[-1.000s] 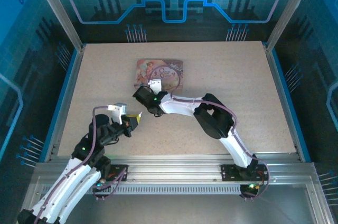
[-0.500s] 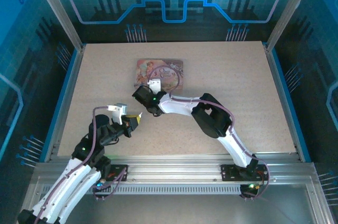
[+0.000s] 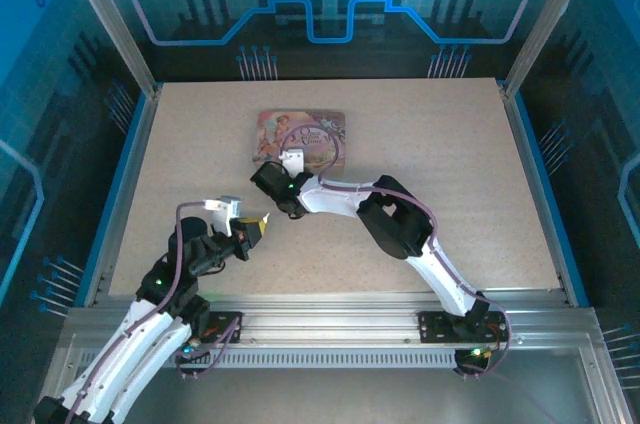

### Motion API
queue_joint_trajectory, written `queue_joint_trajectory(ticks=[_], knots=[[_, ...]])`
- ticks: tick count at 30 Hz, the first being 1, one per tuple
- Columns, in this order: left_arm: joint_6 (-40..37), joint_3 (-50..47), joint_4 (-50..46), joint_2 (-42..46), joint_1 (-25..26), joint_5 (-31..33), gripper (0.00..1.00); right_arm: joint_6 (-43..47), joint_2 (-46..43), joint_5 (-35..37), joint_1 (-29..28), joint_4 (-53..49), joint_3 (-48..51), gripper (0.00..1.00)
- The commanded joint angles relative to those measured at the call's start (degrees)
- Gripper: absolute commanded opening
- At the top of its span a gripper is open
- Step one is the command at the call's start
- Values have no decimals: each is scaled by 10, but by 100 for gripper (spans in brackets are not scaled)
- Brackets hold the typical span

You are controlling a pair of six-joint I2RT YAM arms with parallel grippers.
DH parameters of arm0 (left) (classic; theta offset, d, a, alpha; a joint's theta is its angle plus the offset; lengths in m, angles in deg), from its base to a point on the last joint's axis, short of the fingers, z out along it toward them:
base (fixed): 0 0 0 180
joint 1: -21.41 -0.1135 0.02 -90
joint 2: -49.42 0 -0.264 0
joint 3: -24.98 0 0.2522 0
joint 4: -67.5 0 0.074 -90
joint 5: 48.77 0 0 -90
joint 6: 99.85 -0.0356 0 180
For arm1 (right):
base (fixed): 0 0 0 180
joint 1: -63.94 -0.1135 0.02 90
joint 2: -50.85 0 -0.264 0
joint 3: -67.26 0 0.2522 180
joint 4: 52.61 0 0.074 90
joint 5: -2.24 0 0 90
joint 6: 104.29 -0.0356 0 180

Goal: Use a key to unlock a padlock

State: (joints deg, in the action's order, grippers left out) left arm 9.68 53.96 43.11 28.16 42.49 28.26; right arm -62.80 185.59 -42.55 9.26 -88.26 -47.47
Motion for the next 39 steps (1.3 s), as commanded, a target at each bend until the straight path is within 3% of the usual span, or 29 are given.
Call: queue_joint_trajectory(ticks=[1, 7, 19, 30, 39], knots=[[5, -9, 8, 8, 5, -15, 0, -17, 12, -2, 11, -2, -13, 48], [4, -9, 8, 8, 4, -16, 0, -9, 8, 1, 13, 4, -12, 43], [2, -13, 9, 9, 5, -15, 0, 26, -31, -14, 9, 19, 14, 13], [-5, -17, 28, -14, 5, -12, 0, 56, -157, -161, 32, 22, 122, 5], [-1, -19, 45, -33, 6, -25, 0, 55, -234, -231, 40, 1, 186, 5]])
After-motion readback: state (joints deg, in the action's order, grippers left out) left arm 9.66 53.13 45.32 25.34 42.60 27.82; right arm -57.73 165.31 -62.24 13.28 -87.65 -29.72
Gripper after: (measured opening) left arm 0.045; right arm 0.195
